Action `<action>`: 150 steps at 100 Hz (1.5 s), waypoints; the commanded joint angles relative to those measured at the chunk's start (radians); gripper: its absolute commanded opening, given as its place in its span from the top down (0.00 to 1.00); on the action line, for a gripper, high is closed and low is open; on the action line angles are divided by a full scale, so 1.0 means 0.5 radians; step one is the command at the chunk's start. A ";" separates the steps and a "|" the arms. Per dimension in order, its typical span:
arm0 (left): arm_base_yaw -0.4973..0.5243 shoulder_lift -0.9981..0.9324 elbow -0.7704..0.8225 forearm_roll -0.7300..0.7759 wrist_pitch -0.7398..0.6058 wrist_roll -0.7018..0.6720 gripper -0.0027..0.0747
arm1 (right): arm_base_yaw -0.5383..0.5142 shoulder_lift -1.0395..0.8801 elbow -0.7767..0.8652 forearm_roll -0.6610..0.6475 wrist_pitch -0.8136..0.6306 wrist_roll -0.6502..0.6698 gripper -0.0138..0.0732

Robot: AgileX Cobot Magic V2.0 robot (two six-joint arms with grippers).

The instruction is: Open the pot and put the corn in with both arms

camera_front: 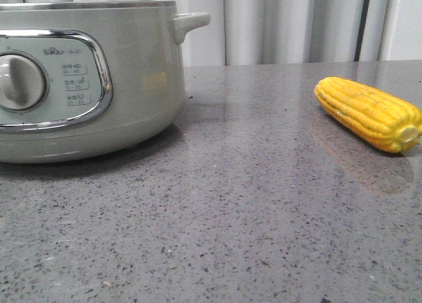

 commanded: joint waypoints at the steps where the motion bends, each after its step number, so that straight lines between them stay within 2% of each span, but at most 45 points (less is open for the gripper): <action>1: 0.110 -0.066 0.027 -0.023 -0.268 -0.009 0.82 | -0.012 0.024 -0.072 -0.020 -0.141 -0.009 0.31; 15: 0.181 -0.066 0.294 -0.025 -0.436 -0.009 0.82 | -0.012 0.024 -0.072 -0.020 -0.141 -0.009 0.31; 33: 0.236 -0.066 0.709 -0.221 -0.687 -0.009 0.82 | -0.012 0.020 -0.072 -0.020 -0.137 -0.009 0.31; 43: 0.234 -0.066 0.899 -0.233 -0.862 -0.009 0.82 | -0.012 0.015 -0.072 -0.020 -0.137 -0.009 0.31; 56: 0.234 -0.066 1.073 -0.233 -0.941 -0.009 0.82 | -0.008 0.015 -0.072 -0.020 -0.137 -0.009 0.31; 98: 0.234 -0.062 1.370 -0.233 -1.101 -0.009 0.81 | -0.008 0.015 -0.072 -0.020 -0.137 -0.009 0.31; 137: 0.184 -0.062 1.417 -0.226 -1.118 -0.009 0.81 | -0.008 0.015 -0.072 -0.020 -0.137 -0.009 0.31; 150: 0.184 -0.035 1.417 -0.226 -1.113 -0.009 0.73 | -0.003 0.015 -0.072 -0.020 -0.137 -0.009 0.31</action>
